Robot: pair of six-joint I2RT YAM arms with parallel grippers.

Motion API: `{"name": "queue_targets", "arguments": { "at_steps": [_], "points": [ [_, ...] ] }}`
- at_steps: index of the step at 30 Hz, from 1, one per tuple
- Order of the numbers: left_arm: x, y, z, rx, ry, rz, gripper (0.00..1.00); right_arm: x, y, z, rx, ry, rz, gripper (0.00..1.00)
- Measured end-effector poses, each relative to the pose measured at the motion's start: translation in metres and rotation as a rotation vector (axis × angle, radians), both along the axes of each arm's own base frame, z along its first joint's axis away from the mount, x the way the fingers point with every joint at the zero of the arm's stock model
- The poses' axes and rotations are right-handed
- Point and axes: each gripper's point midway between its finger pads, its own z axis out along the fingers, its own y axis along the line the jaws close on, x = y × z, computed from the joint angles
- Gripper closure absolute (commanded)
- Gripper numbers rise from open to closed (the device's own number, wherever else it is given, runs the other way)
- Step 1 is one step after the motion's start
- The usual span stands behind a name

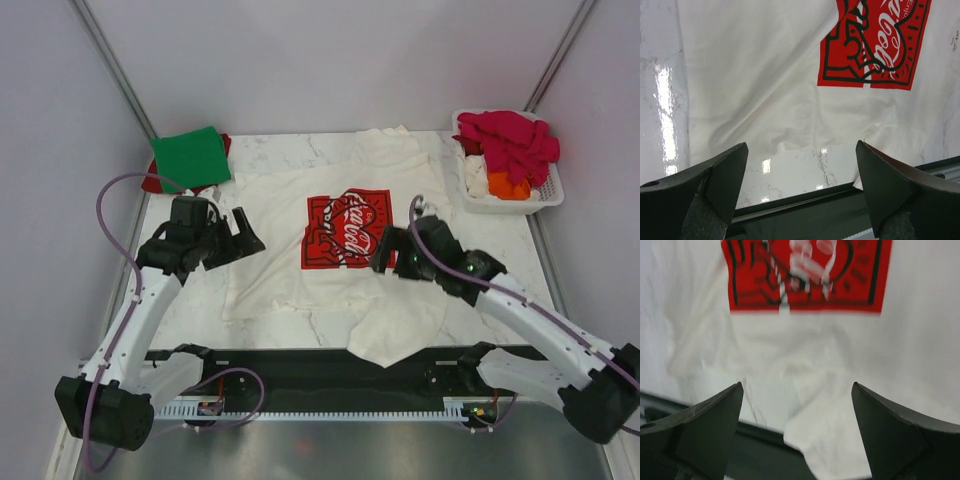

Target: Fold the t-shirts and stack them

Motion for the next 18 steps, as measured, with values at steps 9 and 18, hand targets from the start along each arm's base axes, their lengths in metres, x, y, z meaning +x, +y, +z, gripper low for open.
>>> {"name": "queue_targets", "arguments": {
  "at_steps": [9,18],
  "points": [
    [-0.027,0.0,-0.015,-0.001,0.035,-0.031,0.03,-0.19,-0.006,-0.092,0.044,0.303,0.114,0.13],
    [-0.041,0.009,-0.029,0.03,0.089,-0.004,0.04,-0.224,-0.029,-0.164,-0.07,0.49,0.065,0.19]
  ]
}}
